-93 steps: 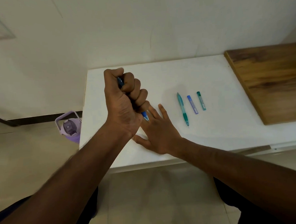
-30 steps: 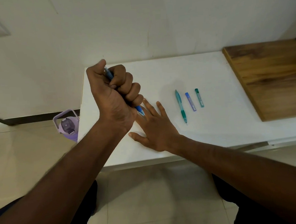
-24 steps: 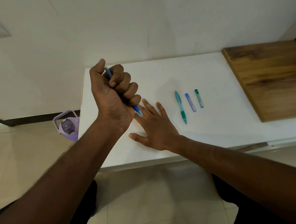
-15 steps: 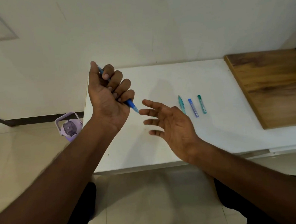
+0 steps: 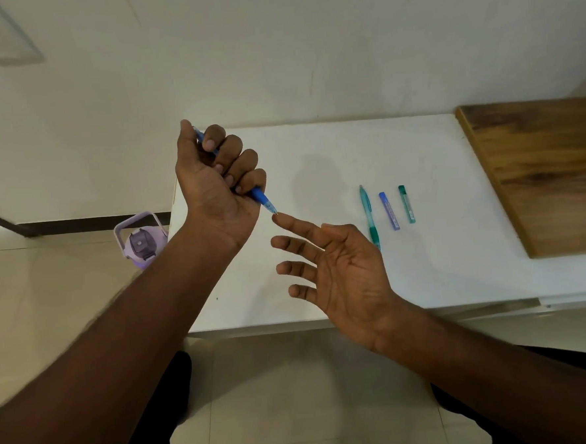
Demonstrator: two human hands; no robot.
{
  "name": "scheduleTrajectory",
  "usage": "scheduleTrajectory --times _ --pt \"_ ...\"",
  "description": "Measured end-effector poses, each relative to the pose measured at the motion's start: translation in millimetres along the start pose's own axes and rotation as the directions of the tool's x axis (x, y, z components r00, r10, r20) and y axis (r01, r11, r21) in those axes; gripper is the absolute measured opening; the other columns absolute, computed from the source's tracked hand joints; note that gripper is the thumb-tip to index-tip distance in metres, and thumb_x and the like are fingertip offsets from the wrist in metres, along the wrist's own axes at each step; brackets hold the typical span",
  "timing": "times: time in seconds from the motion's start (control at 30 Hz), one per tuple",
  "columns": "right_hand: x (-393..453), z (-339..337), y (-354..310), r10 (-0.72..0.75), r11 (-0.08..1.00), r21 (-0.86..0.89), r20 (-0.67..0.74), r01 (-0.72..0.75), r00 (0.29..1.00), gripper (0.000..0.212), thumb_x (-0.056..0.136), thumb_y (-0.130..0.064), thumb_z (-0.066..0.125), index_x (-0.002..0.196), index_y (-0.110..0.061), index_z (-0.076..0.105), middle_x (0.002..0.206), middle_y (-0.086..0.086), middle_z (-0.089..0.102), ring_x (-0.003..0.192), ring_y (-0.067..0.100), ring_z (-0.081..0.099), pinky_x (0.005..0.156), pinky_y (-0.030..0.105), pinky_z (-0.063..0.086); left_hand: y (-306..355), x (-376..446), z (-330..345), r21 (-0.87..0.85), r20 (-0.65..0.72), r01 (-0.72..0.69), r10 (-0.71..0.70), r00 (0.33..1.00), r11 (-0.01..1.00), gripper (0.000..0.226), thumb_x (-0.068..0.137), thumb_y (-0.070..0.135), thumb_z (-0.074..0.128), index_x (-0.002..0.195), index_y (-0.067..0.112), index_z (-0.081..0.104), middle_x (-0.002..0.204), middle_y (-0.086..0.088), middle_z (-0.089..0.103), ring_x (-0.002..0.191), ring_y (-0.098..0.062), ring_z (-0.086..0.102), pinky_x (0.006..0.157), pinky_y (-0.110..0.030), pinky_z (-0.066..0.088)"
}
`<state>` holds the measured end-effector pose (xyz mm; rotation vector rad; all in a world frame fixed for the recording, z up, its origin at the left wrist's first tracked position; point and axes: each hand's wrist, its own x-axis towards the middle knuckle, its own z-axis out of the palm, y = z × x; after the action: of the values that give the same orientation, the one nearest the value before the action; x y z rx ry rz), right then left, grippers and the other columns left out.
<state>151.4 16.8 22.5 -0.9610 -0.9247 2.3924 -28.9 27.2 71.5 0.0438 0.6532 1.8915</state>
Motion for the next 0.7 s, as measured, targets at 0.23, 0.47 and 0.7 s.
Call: scheduleTrajectory --times 0.23,0.47,0.7 --pt "-0.4 -5.9 -0.2 -0.002 0.997 0.077 0.06 -0.003 0.998 0.054 0.095 -0.052 0.042 0.128 -0.027 0.076 0.118 0.005 0.074 0.087 0.019 0.065 0.073 0.035 0.052 -2.5 -0.5 -0.4 0.056 -0.023 -0.011 0.012 1.0 0.998 0.053 0.11 0.053 0.033 0.068 0.022 0.038 0.047 0.008 0.029 0.039 -0.005 0.023 0.039 -0.019 0.018" --pt "11.1 -12.9 -31.7 -0.282 0.799 -0.575 -0.105 0.173 0.954 0.032 0.107 -0.044 0.05 0.118 -0.033 0.078 0.109 -0.008 0.078 0.094 0.009 0.07 0.077 0.027 0.054 -13.0 4.7 4.3 0.214 -0.041 0.026 -0.018 0.999 0.976 0.049 0.112 0.048 0.037 0.072 0.02 0.046 0.054 0.008 0.037 0.044 -0.006 0.032 0.044 -0.018 0.031" --pt "31.2 -36.2 -97.7 -0.255 0.498 -0.846 0.066 0.19 0.965 0.019 0.1 -0.037 0.069 0.104 -0.022 0.078 0.095 -0.008 0.082 0.088 0.012 0.078 0.076 0.03 0.061 -64.6 -1.5 12.0 0.639 -0.145 0.111 -0.023 0.989 0.761 0.051 0.113 0.047 0.035 0.074 0.024 0.058 0.085 0.008 0.068 0.081 -0.011 0.062 0.076 -0.029 0.054"
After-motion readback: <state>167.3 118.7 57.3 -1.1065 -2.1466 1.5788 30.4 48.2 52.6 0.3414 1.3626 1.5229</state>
